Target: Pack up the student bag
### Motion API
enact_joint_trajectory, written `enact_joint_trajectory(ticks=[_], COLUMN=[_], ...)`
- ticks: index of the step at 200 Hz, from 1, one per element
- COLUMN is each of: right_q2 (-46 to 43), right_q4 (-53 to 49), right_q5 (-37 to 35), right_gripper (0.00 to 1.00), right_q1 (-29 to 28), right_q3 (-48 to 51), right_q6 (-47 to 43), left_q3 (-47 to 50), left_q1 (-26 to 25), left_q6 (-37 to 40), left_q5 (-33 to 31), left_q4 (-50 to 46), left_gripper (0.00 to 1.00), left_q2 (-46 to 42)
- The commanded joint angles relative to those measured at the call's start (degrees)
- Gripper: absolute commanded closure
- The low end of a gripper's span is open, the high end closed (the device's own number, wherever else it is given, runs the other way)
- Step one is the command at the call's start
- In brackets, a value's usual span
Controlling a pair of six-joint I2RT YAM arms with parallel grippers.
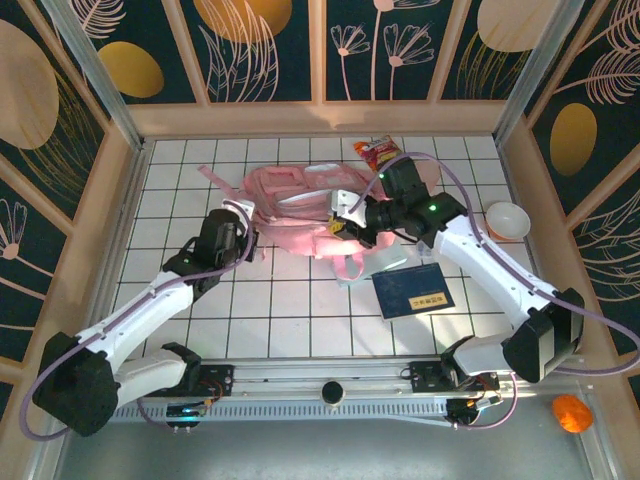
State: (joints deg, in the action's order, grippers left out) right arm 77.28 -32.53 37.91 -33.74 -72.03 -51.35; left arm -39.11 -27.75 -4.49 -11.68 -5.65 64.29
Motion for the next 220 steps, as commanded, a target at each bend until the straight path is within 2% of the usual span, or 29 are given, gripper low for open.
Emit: enact_joint_trajectory(ticks=[1,18,28,49,56,82,103,137,161,220], right_q2=[-3.5,-4.0,-4.5,-4.5,-4.4,-3.0,-1.2,6.1,11.3,22.8], right_q4=[-4.6,-5.3,-5.3,-4.8,-4.6,-0.7,4.6,6.0,8.3,11.9], right_q5=[6.0,7.8,8.4,7.9,7.8,6.7,3.9,0.3,-0.2,-2.2], right_gripper=[1.00,1.00,1.00,1.00,1.00,1.00,1.00,1.00,1.00,1.00], right_q1=[2.1,2.1,4.1,4.4,4.4,4.1,1.8,-4.4,-8.2,-16.7], right_q3=[-4.5,-5.8,-6.3,-6.6,-6.5,-5.5,-4.8,-9.8,-12.7,-14.0], right_q6=[-4.3,-4.9,-5.0,-5.0,-5.0,-3.1,-1.7,-3.6,-3.7,-4.3], left_q3=[-0.6,-1.3,-1.9,-3.5,-4.1,-7.6,-13.1,-20.0,-23.6,-26.8], left_q1=[3.3,4.6,5.6,6.6,6.7,6.7,6.7,6.7,6.7,6.7], left_q6=[0.8,0.6,-0.2,-1.8,-2.4,-5.1,-6.9,-9.8,-10.9,-14.9], left_q5=[-7.9,-9.0,-9.6,-9.8,-9.8,-6.6,-4.9,-10.3,-11.7,-11.4], left_q4=[2.7,4.1,4.7,5.1,5.2,3.2,-3.5,-8.5,-10.2,-14.5], left_gripper=[0.97,0.96,0.95,0.89,0.85,0.56,0.42,0.32,0.28,0.27], left_q2=[3.4,7.0,9.0,11.3,11.6,9.7,6.4,0.8,-0.1,3.1])
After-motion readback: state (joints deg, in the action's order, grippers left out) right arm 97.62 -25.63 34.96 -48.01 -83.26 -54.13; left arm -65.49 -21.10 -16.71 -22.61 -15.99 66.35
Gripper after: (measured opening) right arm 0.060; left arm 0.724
